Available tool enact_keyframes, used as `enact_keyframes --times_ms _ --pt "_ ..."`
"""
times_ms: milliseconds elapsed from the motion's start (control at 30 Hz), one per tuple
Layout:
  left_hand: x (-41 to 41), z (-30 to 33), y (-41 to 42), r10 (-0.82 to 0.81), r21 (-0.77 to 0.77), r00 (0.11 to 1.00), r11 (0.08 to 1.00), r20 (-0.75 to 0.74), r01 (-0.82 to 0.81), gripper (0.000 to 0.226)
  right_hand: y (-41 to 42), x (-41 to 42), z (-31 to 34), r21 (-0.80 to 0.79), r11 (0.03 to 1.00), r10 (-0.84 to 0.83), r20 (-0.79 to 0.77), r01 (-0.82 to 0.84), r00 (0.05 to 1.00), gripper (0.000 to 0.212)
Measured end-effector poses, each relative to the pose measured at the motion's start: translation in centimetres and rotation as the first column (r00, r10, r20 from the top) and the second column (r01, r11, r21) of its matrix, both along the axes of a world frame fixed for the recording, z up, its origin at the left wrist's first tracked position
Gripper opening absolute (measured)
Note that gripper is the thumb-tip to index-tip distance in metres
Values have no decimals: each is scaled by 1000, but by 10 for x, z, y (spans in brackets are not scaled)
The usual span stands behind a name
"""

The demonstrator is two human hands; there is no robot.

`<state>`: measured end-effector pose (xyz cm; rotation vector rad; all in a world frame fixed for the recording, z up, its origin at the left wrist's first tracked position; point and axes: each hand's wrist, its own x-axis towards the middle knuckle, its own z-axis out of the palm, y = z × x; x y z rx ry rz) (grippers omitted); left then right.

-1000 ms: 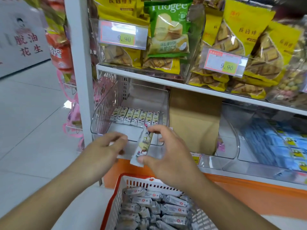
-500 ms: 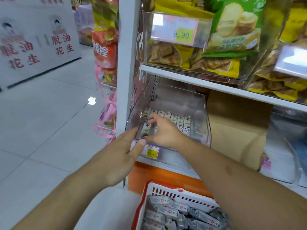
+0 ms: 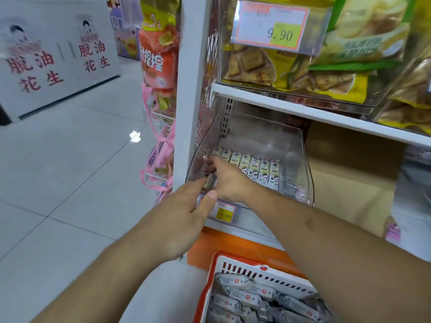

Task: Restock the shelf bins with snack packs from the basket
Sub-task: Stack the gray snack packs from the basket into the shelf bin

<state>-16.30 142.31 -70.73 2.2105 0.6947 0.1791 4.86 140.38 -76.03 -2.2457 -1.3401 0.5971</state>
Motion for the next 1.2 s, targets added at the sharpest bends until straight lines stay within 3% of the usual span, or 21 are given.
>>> enact_keyframes --times_ms 167,300,533,667,800,867,1033,1200 --pt "-3 5 -5 -9 -9 1000 1000 18 9 53 -15 3 14 1 1000 -18 -122 18 992 84" --pt "-7 10 -12 -20 64 999 998 30 18 53 -44 -3 37 83 994 -63 -106 72 992 88" --pt "-20 0 -41 -6 134 999 991 36 1 35 -152 -40 63 294 951 -66 -102 93 993 37" --pt "-16 -47 -66 -32 102 996 994 -80 40 36 -222 -67 23 132 987 -63 -183 88 981 27" --pt "-18 -123 -95 -104 32 956 993 -274 117 60 -262 -76 -57 -163 983 -118 -175 90 977 26" --pt "-25 -162 -105 -121 -19 946 993 -300 121 70 -271 -78 -94 -259 960 -158 -184 107 970 35" --pt "-42 -228 -128 -93 -107 951 992 -295 63 71 -262 -74 -142 -293 944 -212 -178 153 961 59" --pt "-37 -243 -133 -25 -54 968 998 -249 12 70 -225 -68 -179 -242 950 -196 26 197 980 69"
